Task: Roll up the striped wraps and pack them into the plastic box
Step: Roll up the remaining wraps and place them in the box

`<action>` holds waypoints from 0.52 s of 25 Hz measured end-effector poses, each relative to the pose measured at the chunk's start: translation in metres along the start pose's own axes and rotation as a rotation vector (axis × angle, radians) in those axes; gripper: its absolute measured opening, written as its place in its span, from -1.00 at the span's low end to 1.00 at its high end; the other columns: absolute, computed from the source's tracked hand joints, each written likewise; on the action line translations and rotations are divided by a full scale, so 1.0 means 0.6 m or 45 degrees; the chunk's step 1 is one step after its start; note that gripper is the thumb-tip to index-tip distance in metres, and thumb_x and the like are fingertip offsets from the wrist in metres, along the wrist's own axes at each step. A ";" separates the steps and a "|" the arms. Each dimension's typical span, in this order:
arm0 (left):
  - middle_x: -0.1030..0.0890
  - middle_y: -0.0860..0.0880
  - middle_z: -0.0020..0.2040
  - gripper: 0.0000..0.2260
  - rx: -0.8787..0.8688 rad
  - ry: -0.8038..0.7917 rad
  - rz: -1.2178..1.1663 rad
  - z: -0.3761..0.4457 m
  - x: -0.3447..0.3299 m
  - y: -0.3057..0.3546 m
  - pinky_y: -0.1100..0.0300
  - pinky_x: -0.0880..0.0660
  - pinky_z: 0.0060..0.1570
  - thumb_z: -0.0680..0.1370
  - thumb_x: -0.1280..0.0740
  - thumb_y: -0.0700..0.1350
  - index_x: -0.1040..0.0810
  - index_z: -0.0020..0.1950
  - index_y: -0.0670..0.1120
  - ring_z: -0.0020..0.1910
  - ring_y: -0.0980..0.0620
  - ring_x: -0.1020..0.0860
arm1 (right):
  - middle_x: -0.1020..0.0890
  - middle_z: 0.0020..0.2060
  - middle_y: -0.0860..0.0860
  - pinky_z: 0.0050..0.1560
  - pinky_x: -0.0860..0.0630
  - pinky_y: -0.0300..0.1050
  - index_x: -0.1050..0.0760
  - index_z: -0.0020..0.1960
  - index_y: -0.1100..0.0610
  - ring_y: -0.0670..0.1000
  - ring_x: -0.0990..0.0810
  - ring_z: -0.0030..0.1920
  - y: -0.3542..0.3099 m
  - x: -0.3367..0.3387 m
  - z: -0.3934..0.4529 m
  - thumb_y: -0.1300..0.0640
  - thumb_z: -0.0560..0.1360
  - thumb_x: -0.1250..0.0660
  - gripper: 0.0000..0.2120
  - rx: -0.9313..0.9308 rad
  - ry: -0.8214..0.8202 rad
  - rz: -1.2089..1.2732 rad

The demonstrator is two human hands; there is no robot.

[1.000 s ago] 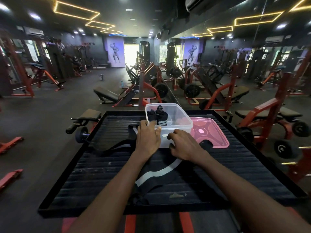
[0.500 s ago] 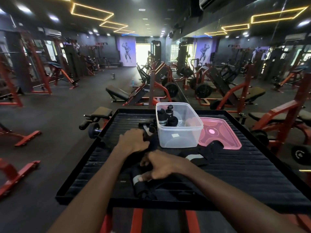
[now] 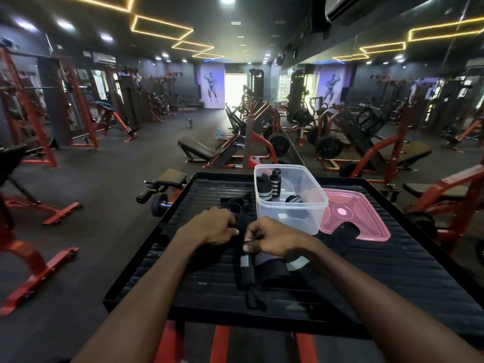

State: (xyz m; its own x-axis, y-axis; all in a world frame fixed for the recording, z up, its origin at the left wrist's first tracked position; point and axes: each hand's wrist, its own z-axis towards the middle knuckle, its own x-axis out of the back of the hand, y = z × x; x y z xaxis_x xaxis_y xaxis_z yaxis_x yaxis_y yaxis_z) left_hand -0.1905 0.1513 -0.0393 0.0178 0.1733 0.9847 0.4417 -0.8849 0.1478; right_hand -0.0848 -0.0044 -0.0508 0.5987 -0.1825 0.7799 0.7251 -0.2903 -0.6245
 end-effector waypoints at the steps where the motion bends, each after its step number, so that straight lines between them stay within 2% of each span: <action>1: -0.58 -0.19 0.28 -0.72 -0.007 -0.020 0.006 -0.005 0.008 0.005 -0.08 -0.51 0.28 0.59 -0.32 0.10 -0.60 0.26 0.06 0.27 -0.24 -0.55 | -0.66 -0.24 0.00 0.04 -0.54 -0.03 -0.60 -0.11 0.16 0.00 -0.61 -0.16 0.002 0.005 0.001 0.11 0.49 -0.45 -0.88 -0.035 0.057 0.066; 2: -0.59 -0.20 0.23 -0.75 -0.011 -0.049 0.006 -0.009 0.014 0.009 -0.06 -0.54 0.24 0.60 -0.31 0.03 -0.60 0.25 0.03 0.22 -0.24 -0.58 | -0.62 -0.26 -0.01 0.01 -0.52 -0.03 -0.58 -0.12 0.17 -0.02 -0.57 -0.18 0.006 0.009 0.004 0.10 0.52 -0.42 -0.86 -0.075 0.133 0.123; 4: -0.59 -0.15 0.00 -0.87 0.003 -0.148 0.008 -0.016 0.020 0.013 -0.04 -0.65 0.02 0.58 -0.30 -0.14 -0.63 0.01 0.00 -0.01 -0.20 -0.67 | -0.57 -0.22 -0.01 -0.05 -0.45 -0.05 -0.51 -0.12 0.14 -0.02 -0.51 -0.15 0.010 0.016 0.005 0.05 0.58 -0.34 -0.83 -0.163 0.301 0.192; 5: -0.57 -0.12 -0.06 -0.85 0.034 -0.186 0.028 -0.020 0.020 0.015 -0.02 -0.67 -0.08 0.54 -0.29 -0.20 -0.60 -0.11 0.02 -0.10 -0.17 -0.68 | -0.55 -0.20 0.01 -0.10 -0.41 -0.07 -0.46 -0.11 0.12 -0.01 -0.49 -0.15 0.012 0.019 0.005 0.04 0.60 -0.29 -0.82 -0.206 0.363 0.204; 6: -0.57 -0.13 -0.04 -0.86 0.067 -0.208 0.061 -0.024 0.019 0.017 -0.01 -0.67 -0.10 0.50 -0.29 -0.23 -0.59 -0.12 0.00 -0.11 -0.17 -0.67 | -0.52 -0.19 0.02 -0.13 -0.36 -0.08 -0.42 -0.11 0.12 -0.01 -0.46 -0.15 0.015 0.022 0.005 0.04 0.62 -0.25 -0.81 -0.239 0.412 0.219; 9: -0.55 -0.10 0.09 -0.74 0.119 -0.179 0.149 -0.036 0.024 0.028 0.01 -0.58 0.03 0.45 -0.30 -0.12 -0.61 0.11 -0.04 0.02 -0.16 -0.59 | -0.47 -0.23 0.03 -0.15 -0.32 -0.06 -0.36 -0.13 0.11 -0.01 -0.42 -0.17 0.020 0.022 0.011 0.06 0.65 -0.19 -0.80 -0.285 0.558 0.354; 11: -0.53 -0.07 0.07 -0.79 0.130 -0.146 0.138 -0.035 0.030 0.030 0.04 -0.54 0.08 0.47 -0.34 0.03 -0.61 0.05 0.01 0.03 -0.14 -0.58 | -0.48 -0.25 -0.01 -0.14 -0.34 -0.07 -0.35 -0.17 0.09 0.00 -0.44 -0.17 0.020 0.017 0.018 0.06 0.64 -0.20 -0.78 -0.294 0.658 0.486; 13: -0.57 -0.07 0.05 -0.73 0.137 -0.120 0.035 -0.028 0.036 0.027 0.01 -0.54 0.12 0.47 -0.35 0.21 -0.56 -0.08 0.02 0.05 -0.14 -0.59 | -0.53 -0.21 0.01 -0.10 -0.39 -0.05 -0.38 -0.14 0.09 0.01 -0.48 -0.15 0.019 0.012 0.027 0.06 0.63 -0.23 -0.81 -0.289 0.727 0.585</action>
State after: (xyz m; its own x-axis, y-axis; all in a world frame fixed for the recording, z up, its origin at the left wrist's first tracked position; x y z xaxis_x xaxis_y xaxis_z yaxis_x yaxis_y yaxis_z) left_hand -0.1982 0.1331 -0.0139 0.1134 0.1943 0.9744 0.5335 -0.8393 0.1053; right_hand -0.0669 0.0060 -0.0527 0.5096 -0.7705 0.3830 0.3214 -0.2425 -0.9154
